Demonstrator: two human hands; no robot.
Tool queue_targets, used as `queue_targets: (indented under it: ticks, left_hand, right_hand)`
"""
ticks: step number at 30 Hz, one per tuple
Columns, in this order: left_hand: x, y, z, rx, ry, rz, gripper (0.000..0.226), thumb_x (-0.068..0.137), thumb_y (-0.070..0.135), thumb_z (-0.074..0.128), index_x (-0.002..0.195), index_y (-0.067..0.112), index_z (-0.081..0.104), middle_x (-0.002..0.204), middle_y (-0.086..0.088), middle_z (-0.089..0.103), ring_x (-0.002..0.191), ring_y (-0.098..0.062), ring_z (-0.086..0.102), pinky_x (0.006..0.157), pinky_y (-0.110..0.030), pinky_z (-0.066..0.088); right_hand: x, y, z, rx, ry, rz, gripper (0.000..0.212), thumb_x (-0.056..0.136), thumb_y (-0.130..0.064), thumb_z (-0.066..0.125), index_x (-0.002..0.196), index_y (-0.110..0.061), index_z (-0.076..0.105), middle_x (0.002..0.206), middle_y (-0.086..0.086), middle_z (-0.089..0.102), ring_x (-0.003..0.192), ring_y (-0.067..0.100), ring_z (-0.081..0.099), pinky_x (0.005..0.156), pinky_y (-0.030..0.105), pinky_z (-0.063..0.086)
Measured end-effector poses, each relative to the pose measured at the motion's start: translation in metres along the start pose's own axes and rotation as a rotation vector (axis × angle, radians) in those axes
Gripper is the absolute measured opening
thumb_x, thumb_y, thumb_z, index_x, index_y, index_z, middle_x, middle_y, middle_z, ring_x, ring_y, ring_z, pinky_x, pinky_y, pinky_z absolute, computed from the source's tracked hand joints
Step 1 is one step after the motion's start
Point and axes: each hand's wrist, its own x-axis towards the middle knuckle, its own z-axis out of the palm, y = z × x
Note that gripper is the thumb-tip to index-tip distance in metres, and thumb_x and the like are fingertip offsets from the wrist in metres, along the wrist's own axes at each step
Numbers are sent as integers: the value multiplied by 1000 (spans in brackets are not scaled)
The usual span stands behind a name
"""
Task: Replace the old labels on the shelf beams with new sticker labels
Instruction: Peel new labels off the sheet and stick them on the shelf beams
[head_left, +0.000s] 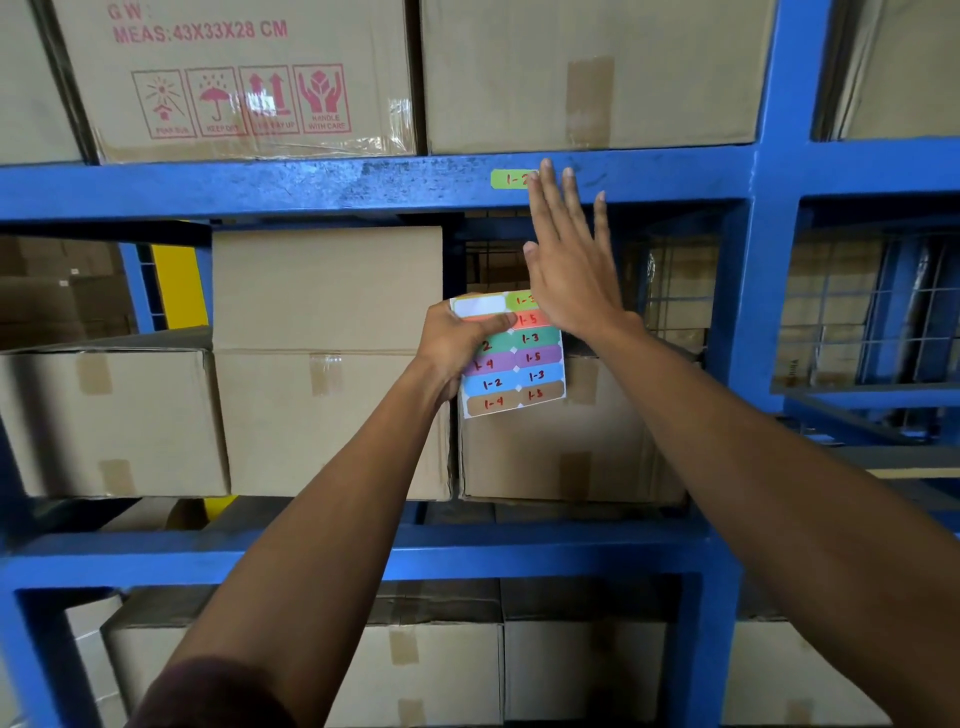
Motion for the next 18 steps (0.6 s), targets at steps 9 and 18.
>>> queue_targets:
  ticks: [9, 18]
  left_hand:
    - [-20, -8, 23, -133, 17, -30, 41, 82, 14, 81, 118, 4, 63, 105, -16, 76, 87, -31, 77, 82, -47, 62]
    - [-44, -24, 74, -152, -15, -32, 28, 85, 15, 77, 109, 13, 63, 102, -10, 76, 80, -23, 77, 71, -35, 64]
  right_hand:
    - [-66, 38, -10, 552, 64, 197, 22, 100, -20, 49, 111, -11, 66, 118, 5, 59, 104, 12, 62, 77, 16, 53]
    - [-113, 66, -28, 706, 3, 382, 27, 100, -34, 48, 110, -14, 64, 109, 2, 60, 86, 7, 66, 63, 11, 52]
